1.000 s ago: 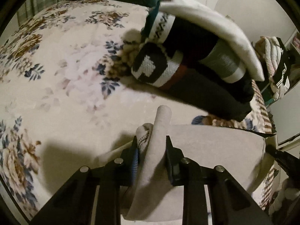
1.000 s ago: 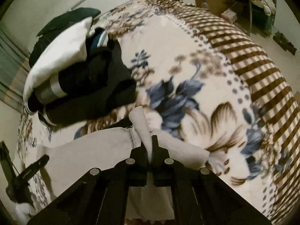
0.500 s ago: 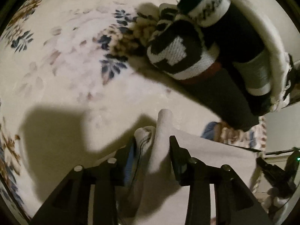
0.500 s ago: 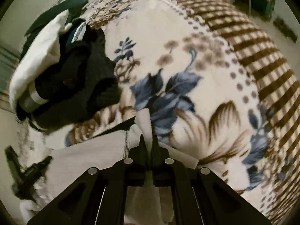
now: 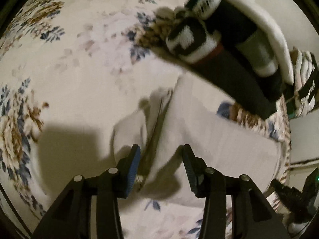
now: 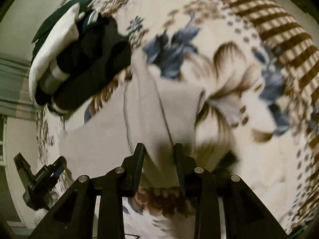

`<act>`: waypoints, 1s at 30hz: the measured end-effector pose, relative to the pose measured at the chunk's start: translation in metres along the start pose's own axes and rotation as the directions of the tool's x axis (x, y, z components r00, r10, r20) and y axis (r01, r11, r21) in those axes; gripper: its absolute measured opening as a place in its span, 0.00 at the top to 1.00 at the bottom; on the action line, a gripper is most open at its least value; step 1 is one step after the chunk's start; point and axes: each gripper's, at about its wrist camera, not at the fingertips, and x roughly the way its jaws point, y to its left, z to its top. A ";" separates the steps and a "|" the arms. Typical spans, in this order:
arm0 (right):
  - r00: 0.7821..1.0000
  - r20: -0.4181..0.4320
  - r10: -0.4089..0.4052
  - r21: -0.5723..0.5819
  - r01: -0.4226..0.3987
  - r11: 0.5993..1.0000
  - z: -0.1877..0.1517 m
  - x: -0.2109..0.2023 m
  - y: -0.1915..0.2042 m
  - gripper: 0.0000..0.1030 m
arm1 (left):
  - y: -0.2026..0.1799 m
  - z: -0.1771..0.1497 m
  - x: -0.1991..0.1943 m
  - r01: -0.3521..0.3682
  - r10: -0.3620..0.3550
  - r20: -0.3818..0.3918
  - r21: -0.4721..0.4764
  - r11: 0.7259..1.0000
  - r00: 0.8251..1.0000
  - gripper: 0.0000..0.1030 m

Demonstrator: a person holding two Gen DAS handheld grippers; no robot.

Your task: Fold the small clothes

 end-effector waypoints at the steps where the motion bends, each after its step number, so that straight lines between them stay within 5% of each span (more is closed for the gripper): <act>1: 1.000 0.013 -0.010 -0.015 0.010 1.000 -0.003 0.001 0.001 0.95 | 0.000 -0.003 0.004 -0.013 0.013 -0.009 0.007 1.000 1.000 0.60; 7: 0.985 0.123 -0.120 -0.083 0.131 0.988 -0.001 -0.019 0.010 0.97 | 0.009 -0.009 0.019 -0.051 0.052 -0.033 0.024 0.998 0.998 0.60; 10: 0.991 0.063 -0.122 -0.077 0.127 0.989 0.010 -0.008 0.003 0.97 | 0.013 -0.009 0.011 -0.040 0.040 -0.039 -0.011 0.999 0.998 0.60; 14: 0.999 -0.008 -0.052 -0.027 0.052 0.998 0.003 -0.007 -0.004 0.88 | 0.026 -0.027 -0.024 0.025 -0.024 0.016 -0.118 0.993 1.000 0.60; 16: 1.000 0.000 -0.018 0.037 0.018 0.999 -0.010 -0.015 -0.012 0.52 | 0.035 -0.045 -0.034 0.107 -0.104 0.029 -0.223 0.969 0.994 0.59; 18: 0.998 0.013 0.062 0.139 -0.064 0.988 -0.028 -0.020 -0.025 0.41 | 0.039 -0.059 -0.029 0.186 -0.188 0.023 -0.320 0.929 0.982 0.46; 24: 0.957 0.054 0.284 0.377 -0.283 0.882 -0.059 0.022 -0.056 0.41 | 0.030 -0.067 0.032 0.304 -0.332 0.031 -0.493 0.816 0.943 0.45; 30: 0.897 0.192 0.398 0.426 -0.441 0.790 -0.045 0.054 -0.065 0.41 | 0.017 -0.043 0.052 0.262 -0.258 0.080 -0.512 0.818 0.963 0.45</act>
